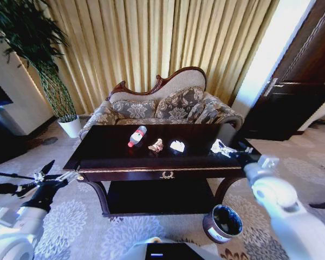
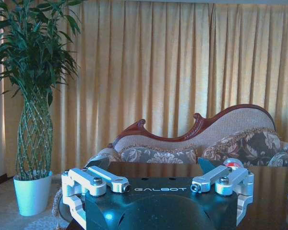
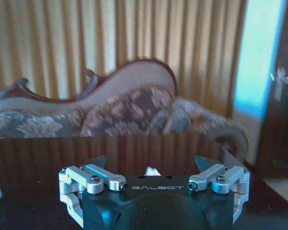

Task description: Move to the front of the table and place the trash on the table into the trash bin.

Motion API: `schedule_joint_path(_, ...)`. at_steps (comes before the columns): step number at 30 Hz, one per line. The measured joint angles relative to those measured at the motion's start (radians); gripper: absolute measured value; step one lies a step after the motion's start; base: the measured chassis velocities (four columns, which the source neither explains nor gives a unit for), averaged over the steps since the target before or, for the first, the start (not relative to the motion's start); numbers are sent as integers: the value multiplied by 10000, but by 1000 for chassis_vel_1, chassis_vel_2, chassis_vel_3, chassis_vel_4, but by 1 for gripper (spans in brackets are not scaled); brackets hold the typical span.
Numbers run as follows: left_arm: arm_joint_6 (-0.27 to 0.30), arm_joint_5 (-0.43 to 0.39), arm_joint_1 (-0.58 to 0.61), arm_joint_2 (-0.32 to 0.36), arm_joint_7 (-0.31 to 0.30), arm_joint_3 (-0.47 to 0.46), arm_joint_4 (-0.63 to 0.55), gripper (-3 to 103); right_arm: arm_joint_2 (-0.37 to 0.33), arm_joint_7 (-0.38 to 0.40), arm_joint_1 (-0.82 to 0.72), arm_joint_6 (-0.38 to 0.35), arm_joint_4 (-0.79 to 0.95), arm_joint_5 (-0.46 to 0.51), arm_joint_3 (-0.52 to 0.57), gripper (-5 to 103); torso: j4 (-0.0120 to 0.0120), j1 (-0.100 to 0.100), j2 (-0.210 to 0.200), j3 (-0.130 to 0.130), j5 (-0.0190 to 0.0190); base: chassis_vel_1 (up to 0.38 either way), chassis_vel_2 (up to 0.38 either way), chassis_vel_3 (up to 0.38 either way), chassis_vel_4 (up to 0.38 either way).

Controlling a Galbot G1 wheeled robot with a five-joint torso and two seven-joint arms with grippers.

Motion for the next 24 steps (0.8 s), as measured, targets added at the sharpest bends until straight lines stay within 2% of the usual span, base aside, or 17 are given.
schedule_joint_path(2, -10, 64, -12, -6, -6, 36, 31, 100, -202, 645, 321, -445, -98, 906, -99, 100, -2, 0, 0, 0, 0, 0, 0, 0, 0)
schedule_joint_path(8, -12, 88, -28, -3, -21, 45, 62, 100, -563, 930, 831, -844, -369, 1572, -475, 100, -1, 1, 0, 0, -2, 0, 0, 0, 0)
schedule_joint_path(24, 5, 135, 1, -61, -45, 38, 87, 100, -533, 886, 1707, -900, -1141, 897, -2012, 100, -1, 1, 0, 0, -1, 0, 0, 0, 0)
